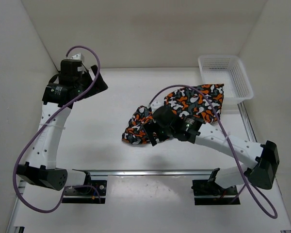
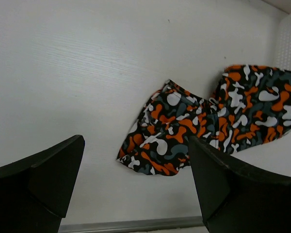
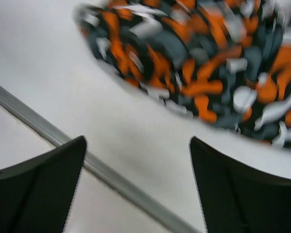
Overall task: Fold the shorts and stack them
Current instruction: Move the shorts to the center of the board, then flatten the shorts out
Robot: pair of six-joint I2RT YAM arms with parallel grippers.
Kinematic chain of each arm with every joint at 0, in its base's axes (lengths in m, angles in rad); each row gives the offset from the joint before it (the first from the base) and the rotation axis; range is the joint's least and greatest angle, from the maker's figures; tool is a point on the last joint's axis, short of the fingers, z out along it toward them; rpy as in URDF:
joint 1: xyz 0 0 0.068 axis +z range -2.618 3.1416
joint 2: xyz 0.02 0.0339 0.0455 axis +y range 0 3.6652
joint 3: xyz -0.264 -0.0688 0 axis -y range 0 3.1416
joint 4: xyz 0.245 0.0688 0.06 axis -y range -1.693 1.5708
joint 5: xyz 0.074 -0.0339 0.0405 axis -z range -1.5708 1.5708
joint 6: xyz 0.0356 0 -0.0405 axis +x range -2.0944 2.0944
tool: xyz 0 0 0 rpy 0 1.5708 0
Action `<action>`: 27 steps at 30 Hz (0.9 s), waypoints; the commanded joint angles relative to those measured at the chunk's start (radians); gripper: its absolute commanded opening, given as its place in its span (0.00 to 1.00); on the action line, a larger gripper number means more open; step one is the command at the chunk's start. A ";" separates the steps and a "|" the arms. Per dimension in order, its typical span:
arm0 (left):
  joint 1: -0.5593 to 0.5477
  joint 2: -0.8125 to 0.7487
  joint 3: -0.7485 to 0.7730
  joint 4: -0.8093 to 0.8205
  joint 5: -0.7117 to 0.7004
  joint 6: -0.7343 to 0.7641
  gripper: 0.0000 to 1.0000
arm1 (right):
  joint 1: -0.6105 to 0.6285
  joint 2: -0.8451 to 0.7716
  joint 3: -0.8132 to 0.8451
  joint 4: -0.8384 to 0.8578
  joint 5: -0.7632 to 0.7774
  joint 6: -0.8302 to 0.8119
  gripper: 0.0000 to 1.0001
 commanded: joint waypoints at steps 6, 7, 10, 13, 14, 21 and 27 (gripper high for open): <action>-0.176 0.091 -0.149 0.060 0.132 -0.025 1.00 | -0.168 -0.313 -0.081 -0.103 0.325 0.209 0.70; -0.197 0.105 -0.175 0.075 0.117 -0.038 1.00 | -0.217 -0.322 -0.081 -0.103 0.287 0.209 0.58; -0.280 0.128 -0.322 0.151 0.107 -0.091 1.00 | -0.412 -0.248 -0.080 -0.141 0.082 0.197 0.64; -0.363 0.178 -0.411 0.204 0.095 -0.137 1.00 | -0.529 -0.126 -0.055 -0.152 -0.026 0.177 0.88; -0.395 0.195 -0.424 0.219 0.095 -0.137 1.00 | -0.538 -0.092 -0.045 -0.143 -0.040 0.177 0.91; -0.438 0.306 -0.579 0.326 0.175 -0.168 0.81 | -0.577 0.283 0.172 -0.054 -0.152 0.166 0.99; -0.414 0.315 -0.602 0.336 0.175 -0.168 0.10 | -0.568 0.639 0.402 -0.063 -0.141 0.175 0.99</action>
